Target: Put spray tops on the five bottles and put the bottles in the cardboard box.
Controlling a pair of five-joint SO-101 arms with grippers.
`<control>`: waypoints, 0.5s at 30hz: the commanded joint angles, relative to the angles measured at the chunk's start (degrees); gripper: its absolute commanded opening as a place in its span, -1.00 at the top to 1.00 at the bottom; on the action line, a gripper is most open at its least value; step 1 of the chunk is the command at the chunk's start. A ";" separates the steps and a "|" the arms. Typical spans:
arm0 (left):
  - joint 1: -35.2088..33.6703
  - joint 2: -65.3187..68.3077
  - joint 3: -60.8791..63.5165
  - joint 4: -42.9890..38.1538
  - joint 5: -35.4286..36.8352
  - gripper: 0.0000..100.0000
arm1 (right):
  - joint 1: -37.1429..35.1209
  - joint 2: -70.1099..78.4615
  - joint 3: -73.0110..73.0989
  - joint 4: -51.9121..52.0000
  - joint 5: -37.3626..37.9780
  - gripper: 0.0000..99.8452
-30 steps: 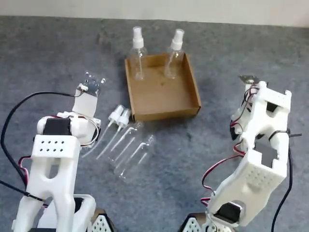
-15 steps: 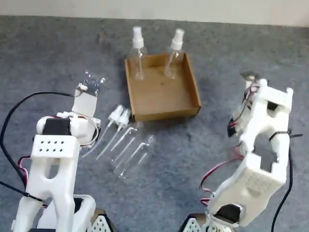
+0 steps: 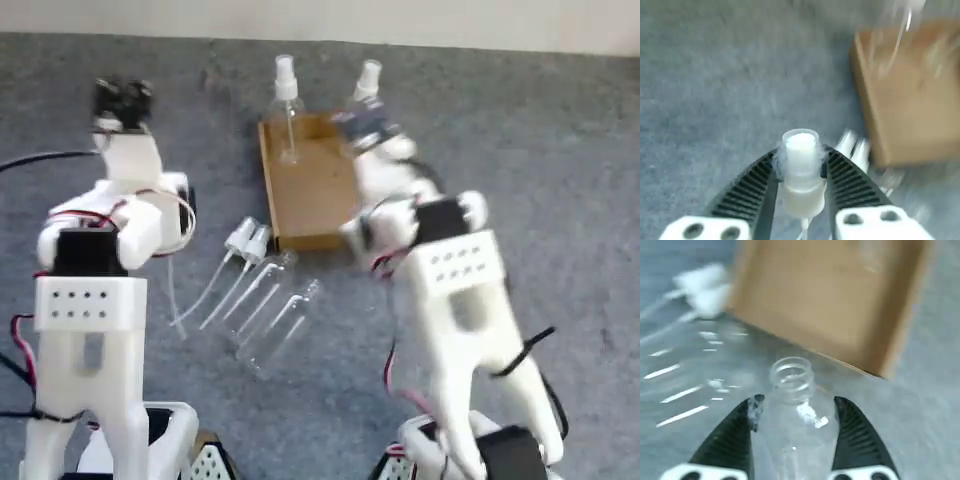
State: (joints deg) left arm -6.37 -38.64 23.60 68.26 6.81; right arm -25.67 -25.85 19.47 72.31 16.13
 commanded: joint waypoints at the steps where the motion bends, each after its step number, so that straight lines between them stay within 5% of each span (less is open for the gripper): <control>1: -4.00 -5.23 -7.16 -2.20 8.79 1.00 | -8.66 -5.23 2.86 -5.67 -1.49 0.99; 15: -5.67 -31.96 13.14 -18.90 21.89 1.00 | -24.40 -18.68 25.98 -24.22 -1.58 0.99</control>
State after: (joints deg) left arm -11.82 -65.36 33.63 53.76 26.59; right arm -49.14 -40.26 44.62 50.07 15.16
